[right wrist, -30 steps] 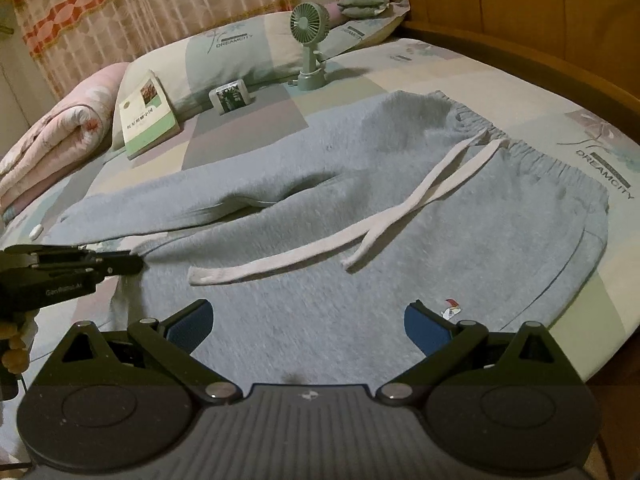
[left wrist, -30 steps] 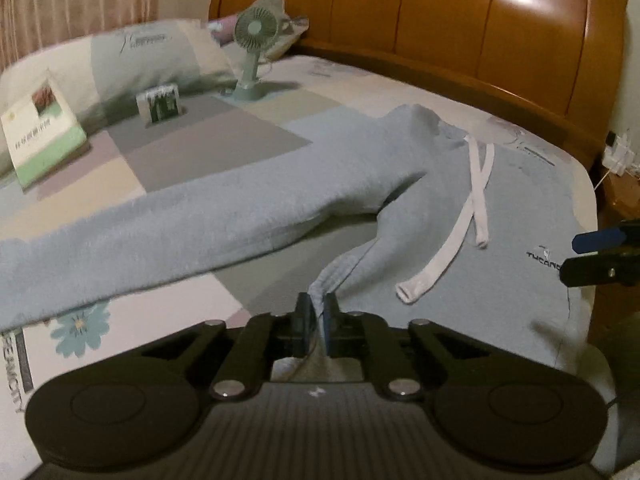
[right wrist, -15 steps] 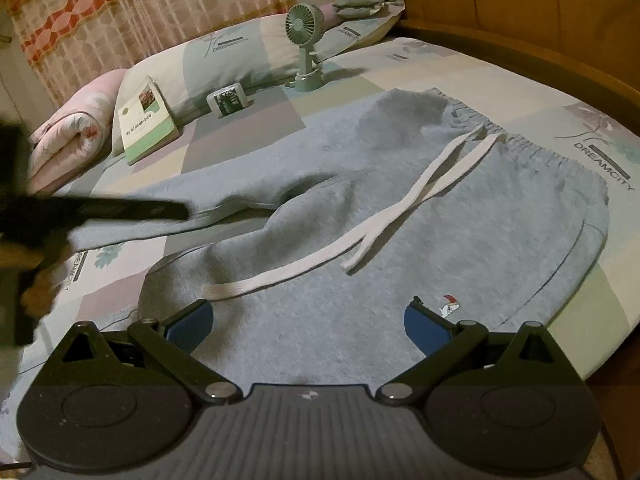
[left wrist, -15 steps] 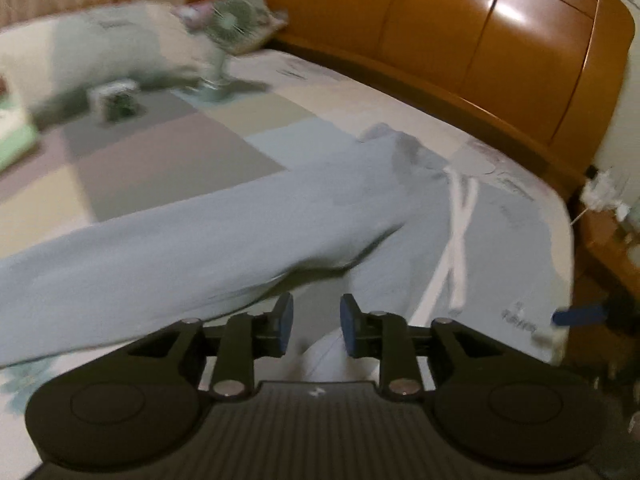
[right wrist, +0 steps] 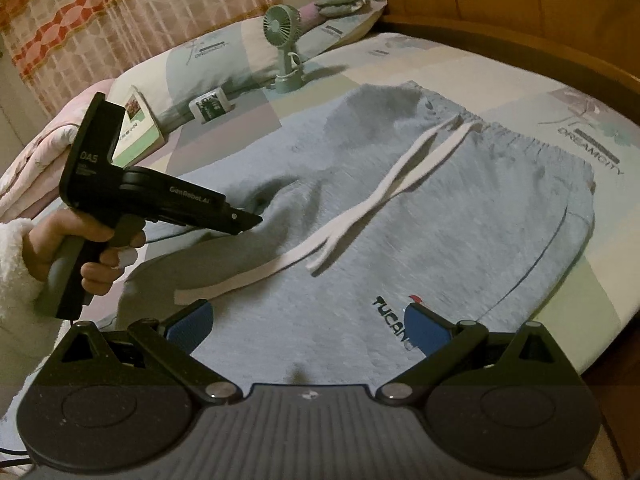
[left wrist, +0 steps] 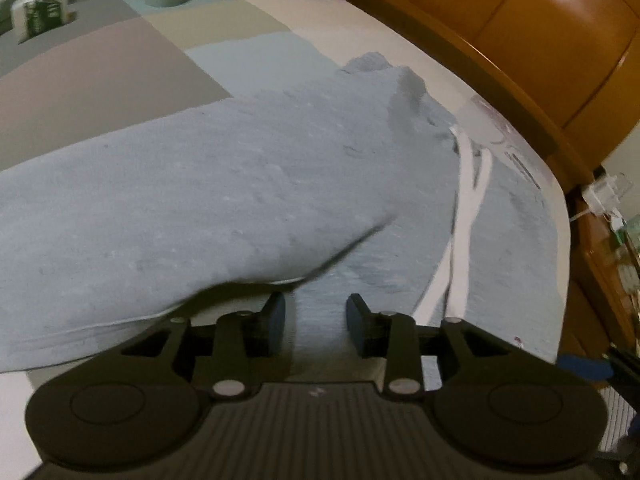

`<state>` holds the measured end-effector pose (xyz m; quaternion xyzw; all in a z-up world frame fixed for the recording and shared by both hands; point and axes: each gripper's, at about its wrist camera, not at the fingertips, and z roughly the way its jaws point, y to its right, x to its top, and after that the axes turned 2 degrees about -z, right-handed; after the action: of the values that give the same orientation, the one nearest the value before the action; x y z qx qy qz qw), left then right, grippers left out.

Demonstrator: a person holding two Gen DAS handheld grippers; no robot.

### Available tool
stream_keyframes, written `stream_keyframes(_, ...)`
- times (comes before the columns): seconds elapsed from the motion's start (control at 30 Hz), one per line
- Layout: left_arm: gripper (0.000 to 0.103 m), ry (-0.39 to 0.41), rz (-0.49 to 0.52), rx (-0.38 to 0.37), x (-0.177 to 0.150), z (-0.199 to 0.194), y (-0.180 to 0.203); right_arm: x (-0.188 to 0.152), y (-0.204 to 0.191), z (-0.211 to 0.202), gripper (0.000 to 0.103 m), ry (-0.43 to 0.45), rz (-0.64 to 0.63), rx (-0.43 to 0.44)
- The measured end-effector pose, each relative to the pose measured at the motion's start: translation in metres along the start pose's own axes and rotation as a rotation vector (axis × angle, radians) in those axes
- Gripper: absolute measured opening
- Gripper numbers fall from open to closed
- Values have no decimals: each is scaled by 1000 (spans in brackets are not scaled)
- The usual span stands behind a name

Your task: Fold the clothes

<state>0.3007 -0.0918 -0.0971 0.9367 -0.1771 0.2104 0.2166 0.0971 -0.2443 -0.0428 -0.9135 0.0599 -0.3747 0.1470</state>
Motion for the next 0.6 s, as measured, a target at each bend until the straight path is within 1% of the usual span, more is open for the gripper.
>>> stream_keyframes(0.07, 31, -5, 18, -2, 0, 2, 4, -1, 4, 3, 103, -4, 8, 5)
stream_keyframes(0.1, 31, -5, 45, 8, -2, 2, 8, -1, 5, 3, 103, -5, 9, 5)
stream_keyframes(0.17, 27, 5, 114, 50, -5, 2, 17, -4, 6, 4, 103, -7, 10, 5)
stream_keyframes(0.2, 20, 14, 150, 79, -8, 2, 22, -5, 7, 4, 103, -8, 14, 6)
stream_keyframes(0.23, 12, 22, 186, 108, -11, 2, 27, -5, 9, 5, 103, -8, 18, 6)
stream_keyframes(0.3, 5, 37, 196, 143, -9, 2, 30, -6, 11, 5, 103, -9, 23, 7)
stream_keyframes(0.33, 3, 59, 200, 181, -6, 0, 31, -6, 12, 5, 103, -10, 25, 9)
stream_keyframes(0.4, 3, 97, 202, 231, 5, -3, 27, -6, 12, 4, 103, -5, 19, 5)
stream_keyframes(0.47, 3, 85, 157, 203, 13, -6, 19, -6, 12, 3, 103, 0, 14, 3)
stream_keyframes(0.53, 11, 86, 167, 197, 12, -11, 19, -5, 14, 2, 103, 4, 2, -2)
stream_keyframes(0.6, 11, 73, 191, 195, 5, -17, 22, -1, 18, 10, 103, -11, -30, -27)
